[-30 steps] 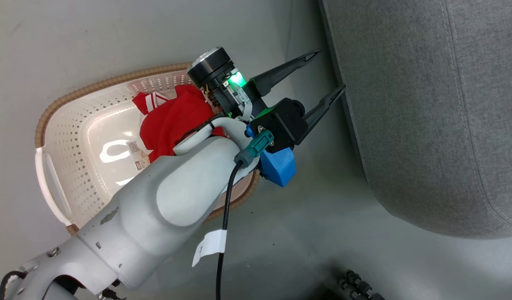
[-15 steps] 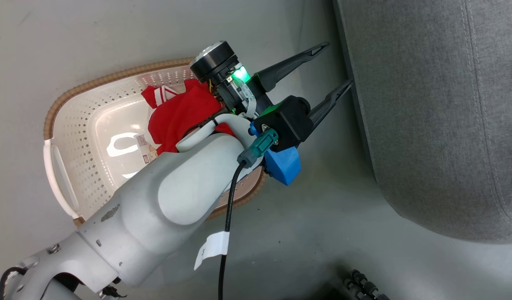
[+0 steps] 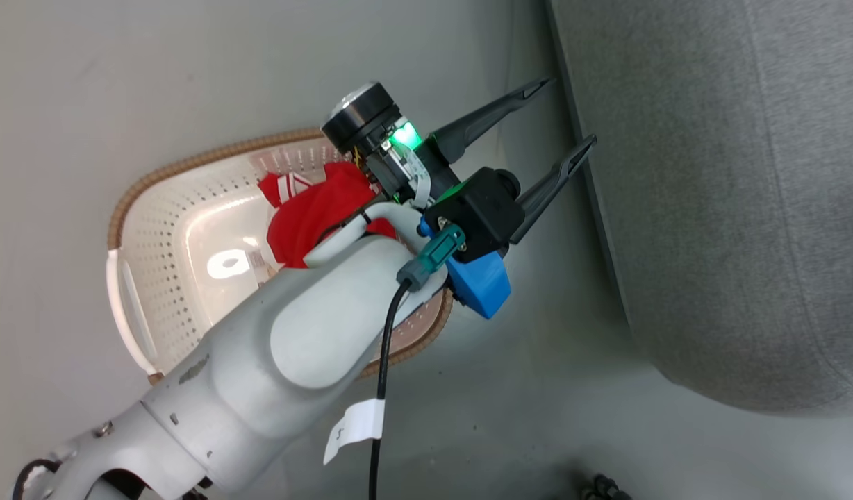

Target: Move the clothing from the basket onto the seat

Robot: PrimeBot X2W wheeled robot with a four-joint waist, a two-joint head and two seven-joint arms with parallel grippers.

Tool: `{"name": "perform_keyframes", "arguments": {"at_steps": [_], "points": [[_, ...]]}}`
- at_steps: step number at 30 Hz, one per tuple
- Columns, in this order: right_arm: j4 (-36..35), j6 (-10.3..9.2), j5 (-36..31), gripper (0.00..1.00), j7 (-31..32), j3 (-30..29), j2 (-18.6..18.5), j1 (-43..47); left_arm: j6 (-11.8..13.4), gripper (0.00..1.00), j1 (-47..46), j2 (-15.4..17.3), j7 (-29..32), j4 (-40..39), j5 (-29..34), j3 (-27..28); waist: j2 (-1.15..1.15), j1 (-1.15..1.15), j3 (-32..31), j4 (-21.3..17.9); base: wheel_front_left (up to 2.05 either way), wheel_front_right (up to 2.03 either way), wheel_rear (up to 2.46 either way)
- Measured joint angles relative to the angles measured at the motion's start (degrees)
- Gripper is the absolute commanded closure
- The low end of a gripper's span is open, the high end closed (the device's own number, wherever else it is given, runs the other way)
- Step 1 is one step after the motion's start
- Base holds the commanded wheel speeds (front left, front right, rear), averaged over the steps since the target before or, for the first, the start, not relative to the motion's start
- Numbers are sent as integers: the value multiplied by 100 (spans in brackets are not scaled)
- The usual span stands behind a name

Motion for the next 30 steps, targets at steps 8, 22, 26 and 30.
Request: {"name": "perform_keyframes", "arguments": {"at_steps": [8, 22, 26, 30], "points": [[-921, 0, -60, 0, 2, 33, 364, 1049, 97, 0, 612, -54, 0, -274, -112, 434, 0, -1, -741, 41, 0, 0, 0], [-2014, 0, -48, 0, 2, 1482, 442, 1739, 467, 0, 2277, 146, -1, -1040, -92, 2370, 0, -1, -2215, 517, 0, 0, 0], [-2095, 0, -48, 0, 2, 1858, 506, 1893, 505, 0, 2807, 170, -1, -1217, 29, 2959, 0, -1, -2548, 743, 0, 0, 0], [-2094, 0, -48, 0, 2, 2170, 590, 1984, 504, 0, 3305, 133, -1, -1316, 108, 3530, 0, -2, -2870, 947, 0, 0, 0]]}}
